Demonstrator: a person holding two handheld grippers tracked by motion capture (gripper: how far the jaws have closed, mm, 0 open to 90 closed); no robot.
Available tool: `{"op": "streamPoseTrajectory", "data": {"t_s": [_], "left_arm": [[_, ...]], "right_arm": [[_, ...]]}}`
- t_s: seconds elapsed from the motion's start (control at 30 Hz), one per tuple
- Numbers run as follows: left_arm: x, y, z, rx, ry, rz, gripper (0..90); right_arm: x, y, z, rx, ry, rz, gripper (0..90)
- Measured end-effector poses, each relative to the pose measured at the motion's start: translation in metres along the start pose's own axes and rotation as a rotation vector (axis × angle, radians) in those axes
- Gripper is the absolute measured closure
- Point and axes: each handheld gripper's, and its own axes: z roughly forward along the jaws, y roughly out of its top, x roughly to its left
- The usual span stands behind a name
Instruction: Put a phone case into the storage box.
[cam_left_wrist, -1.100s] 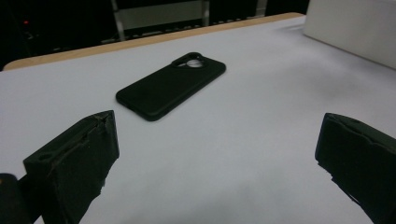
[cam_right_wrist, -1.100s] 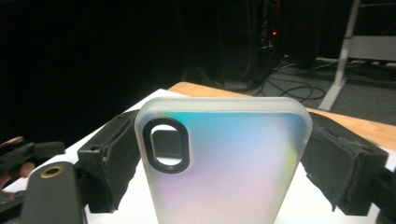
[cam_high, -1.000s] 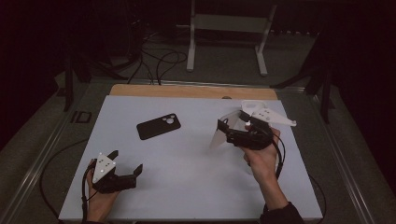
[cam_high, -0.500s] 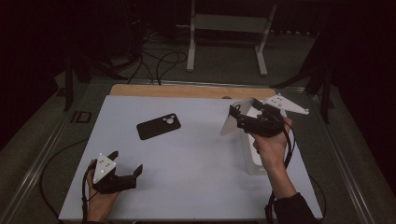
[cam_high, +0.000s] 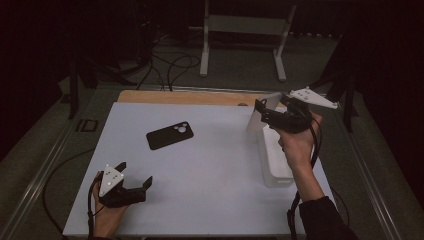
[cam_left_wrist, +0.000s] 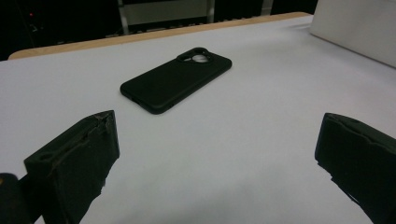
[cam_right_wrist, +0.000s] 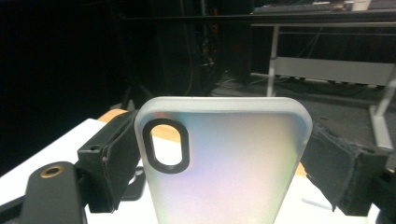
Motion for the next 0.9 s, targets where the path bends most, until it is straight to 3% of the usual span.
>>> {"op": "streamPoseTrajectory", "data": {"t_s": [0.53, 0.9], "left_arm": [[0.0, 0.0, -0.001, -0.01, -0.002, -0.011, 0.5], [0.001, -0.001, -0.002, -0.014, -0.003, -0.02, 0.5]], "right_arm": [[-0.024, 0.005, 0.025, 0.013, -0.113, 0.03, 16.6], [-0.047, -0.002, 0.047, 0.057, -0.202, 0.058, 16.6]]}}
